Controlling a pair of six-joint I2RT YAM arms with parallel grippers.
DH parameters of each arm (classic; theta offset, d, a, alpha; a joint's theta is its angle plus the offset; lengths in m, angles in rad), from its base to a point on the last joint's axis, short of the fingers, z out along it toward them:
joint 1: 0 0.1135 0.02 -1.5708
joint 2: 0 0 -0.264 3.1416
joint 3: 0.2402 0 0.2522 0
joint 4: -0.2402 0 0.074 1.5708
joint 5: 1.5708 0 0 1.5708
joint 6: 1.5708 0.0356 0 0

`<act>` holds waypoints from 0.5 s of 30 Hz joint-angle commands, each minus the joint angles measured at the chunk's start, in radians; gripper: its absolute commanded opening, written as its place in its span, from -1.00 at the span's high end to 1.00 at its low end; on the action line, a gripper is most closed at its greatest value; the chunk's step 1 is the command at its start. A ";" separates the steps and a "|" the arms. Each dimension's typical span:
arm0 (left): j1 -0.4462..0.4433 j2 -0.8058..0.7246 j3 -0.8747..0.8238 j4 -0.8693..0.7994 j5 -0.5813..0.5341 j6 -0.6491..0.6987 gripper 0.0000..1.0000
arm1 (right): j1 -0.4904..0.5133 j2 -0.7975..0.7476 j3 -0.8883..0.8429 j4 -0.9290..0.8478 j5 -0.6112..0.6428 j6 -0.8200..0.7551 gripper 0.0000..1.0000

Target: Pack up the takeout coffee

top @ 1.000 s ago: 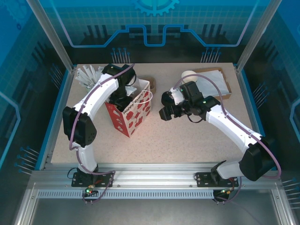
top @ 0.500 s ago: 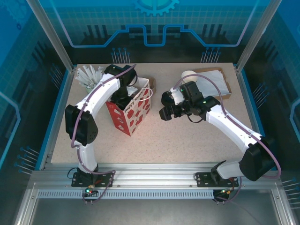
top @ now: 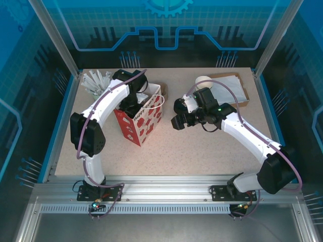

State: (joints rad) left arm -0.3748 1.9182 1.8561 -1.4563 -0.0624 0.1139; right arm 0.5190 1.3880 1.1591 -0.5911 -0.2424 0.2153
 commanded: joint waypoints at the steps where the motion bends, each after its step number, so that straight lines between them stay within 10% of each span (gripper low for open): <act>1: 0.006 0.009 0.000 -0.008 0.017 0.011 0.21 | 0.017 0.007 0.001 -0.003 -0.006 -0.015 -0.84; 15: 0.006 0.011 0.003 -0.009 0.019 0.013 0.21 | 0.019 0.005 0.003 -0.005 -0.004 -0.017 -0.84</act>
State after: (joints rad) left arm -0.3748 1.9182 1.8561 -1.4563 -0.0624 0.1139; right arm 0.5190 1.3880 1.1591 -0.5911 -0.2424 0.2153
